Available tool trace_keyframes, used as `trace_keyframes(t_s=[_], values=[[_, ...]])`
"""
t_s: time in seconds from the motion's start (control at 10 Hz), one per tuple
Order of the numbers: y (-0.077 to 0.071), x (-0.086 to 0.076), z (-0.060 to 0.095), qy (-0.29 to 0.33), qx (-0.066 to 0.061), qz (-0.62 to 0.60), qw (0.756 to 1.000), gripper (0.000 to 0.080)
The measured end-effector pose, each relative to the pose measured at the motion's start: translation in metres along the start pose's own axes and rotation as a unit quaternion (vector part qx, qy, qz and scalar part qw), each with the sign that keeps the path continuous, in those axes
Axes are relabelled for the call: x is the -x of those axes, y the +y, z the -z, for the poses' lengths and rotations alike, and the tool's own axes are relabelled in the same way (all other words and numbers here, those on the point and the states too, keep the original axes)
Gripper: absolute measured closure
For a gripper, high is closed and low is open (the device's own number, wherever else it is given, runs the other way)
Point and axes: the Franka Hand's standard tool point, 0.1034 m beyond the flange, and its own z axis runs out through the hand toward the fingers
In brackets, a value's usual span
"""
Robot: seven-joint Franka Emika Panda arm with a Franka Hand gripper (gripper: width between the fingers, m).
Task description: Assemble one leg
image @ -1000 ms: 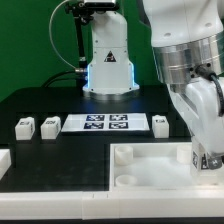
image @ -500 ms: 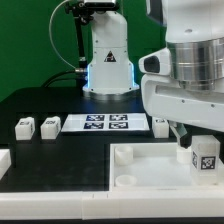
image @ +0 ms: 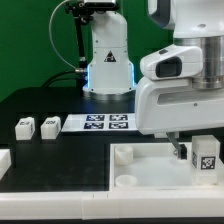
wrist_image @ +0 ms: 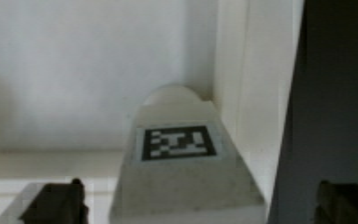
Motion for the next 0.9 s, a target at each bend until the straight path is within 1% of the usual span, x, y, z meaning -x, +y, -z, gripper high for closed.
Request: trace_keyframes(t_s=[0.1, 0.2, 0.3, 0.4, 0.5, 0.6, 0.7, 0.8, 0.9], values=[[0.0002, -0.0001, 0.0000, 0.000, 0.000, 0.000, 1.000, 0.0185], [-0.0008, 0.0001, -0.0002, 0.000, -0.003, -0.029, 1.000, 0.0323], [0.0007, -0.0002, -0.0001, 0.000, -0.003, -0.091, 0.996, 0.0476], [0.0023, 0.0000, -0.0007, -0.001, -0.003, -0.124, 0.992, 0.0476], [0.0026, -0.0003, -0.0006, -0.001, -0.003, -0.185, 0.983, 0.0504], [0.0030, -0.0004, -0.0006, -0.002, -0.005, -0.239, 0.971, 0.0504], [0.0041, -0.0008, -0.0001, -0.007, -0.014, -0.319, 0.948, 0.0504], [0.0040, -0.0001, 0.0009, -0.017, -0.016, -0.389, 0.921, 0.0504], [0.0040, 0.0001, 0.0005, -0.025, -0.024, -0.470, 0.882, 0.0504]])
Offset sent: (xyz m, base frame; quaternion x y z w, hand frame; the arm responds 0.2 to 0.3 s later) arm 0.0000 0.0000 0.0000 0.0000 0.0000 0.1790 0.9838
